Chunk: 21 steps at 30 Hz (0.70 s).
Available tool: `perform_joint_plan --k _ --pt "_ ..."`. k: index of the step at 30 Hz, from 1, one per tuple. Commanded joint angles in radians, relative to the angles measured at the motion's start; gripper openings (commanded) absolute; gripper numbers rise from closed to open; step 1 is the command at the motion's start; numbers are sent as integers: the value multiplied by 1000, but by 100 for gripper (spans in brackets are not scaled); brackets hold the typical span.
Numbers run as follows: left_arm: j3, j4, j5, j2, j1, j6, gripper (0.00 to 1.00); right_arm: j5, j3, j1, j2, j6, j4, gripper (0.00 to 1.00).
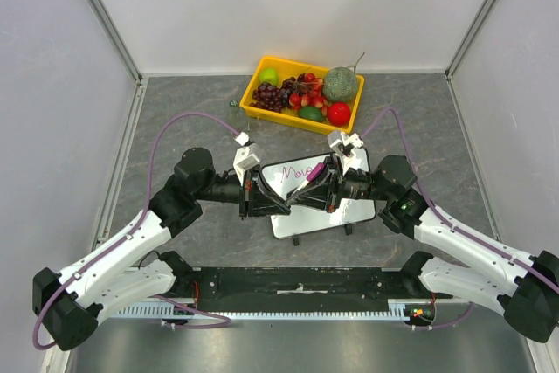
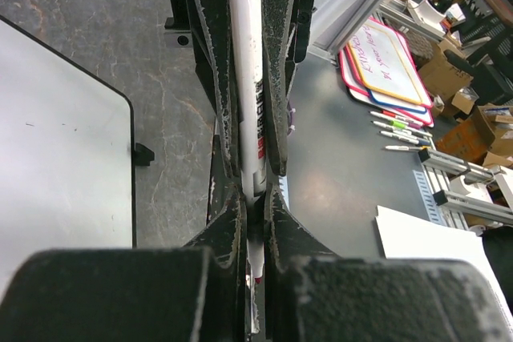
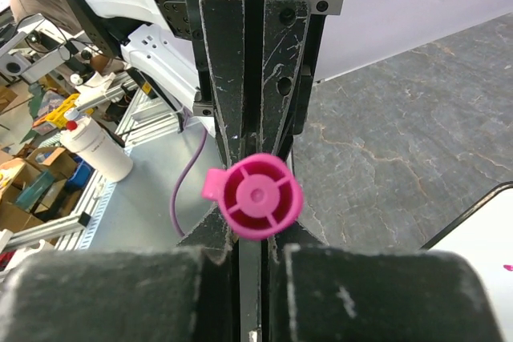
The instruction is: Write a sentence on the whiteboard
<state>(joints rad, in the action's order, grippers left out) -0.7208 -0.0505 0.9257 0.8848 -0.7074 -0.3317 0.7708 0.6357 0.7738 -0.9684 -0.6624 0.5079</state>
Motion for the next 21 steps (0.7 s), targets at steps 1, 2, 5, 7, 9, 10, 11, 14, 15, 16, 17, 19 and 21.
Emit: perform_joint_plan --k 1,2,5,7,9,10,11,14,15,16,17,19,21 --pt "-17 -26 25 -4 -1 23 2 15 -1 -5 10 7 3 0" --pt "-12 -28 21 -6 -1 23 2 13 -2 -5 13 10 -2 0" --pt "1 -22 -36 -9 0 14 33 -28 -7 -5 28 38 -43 0" --pt "18 -5 -133 -17 0 2 56 -86 -5 -5 46 79 -112 0" --pt "37 27 -247 -24 2 -9 66 -167 -5 -5 69 128 -187 0" --pt "46 44 -314 -27 2 -21 68 -218 -10 -5 83 148 -213 0" --pt "58 44 -361 -30 5 -32 70 -263 -17 -5 95 165 -241 0" --pt "102 87 -497 -38 25 -85 75 -420 -53 -7 141 195 -292 0" --pt "124 87 -528 -38 35 -107 75 -473 -68 -7 154 196 -298 0" --pt "138 86 -547 -37 57 -125 76 -513 -85 -8 167 196 -299 0" --pt "158 81 -562 -35 75 -147 77 -569 -99 -8 181 196 -299 0" --pt "188 66 -565 -27 130 -180 78 -637 -123 -8 204 187 -301 0" --pt "222 54 -550 0 198 -217 77 -676 -136 -8 217 187 -298 0"
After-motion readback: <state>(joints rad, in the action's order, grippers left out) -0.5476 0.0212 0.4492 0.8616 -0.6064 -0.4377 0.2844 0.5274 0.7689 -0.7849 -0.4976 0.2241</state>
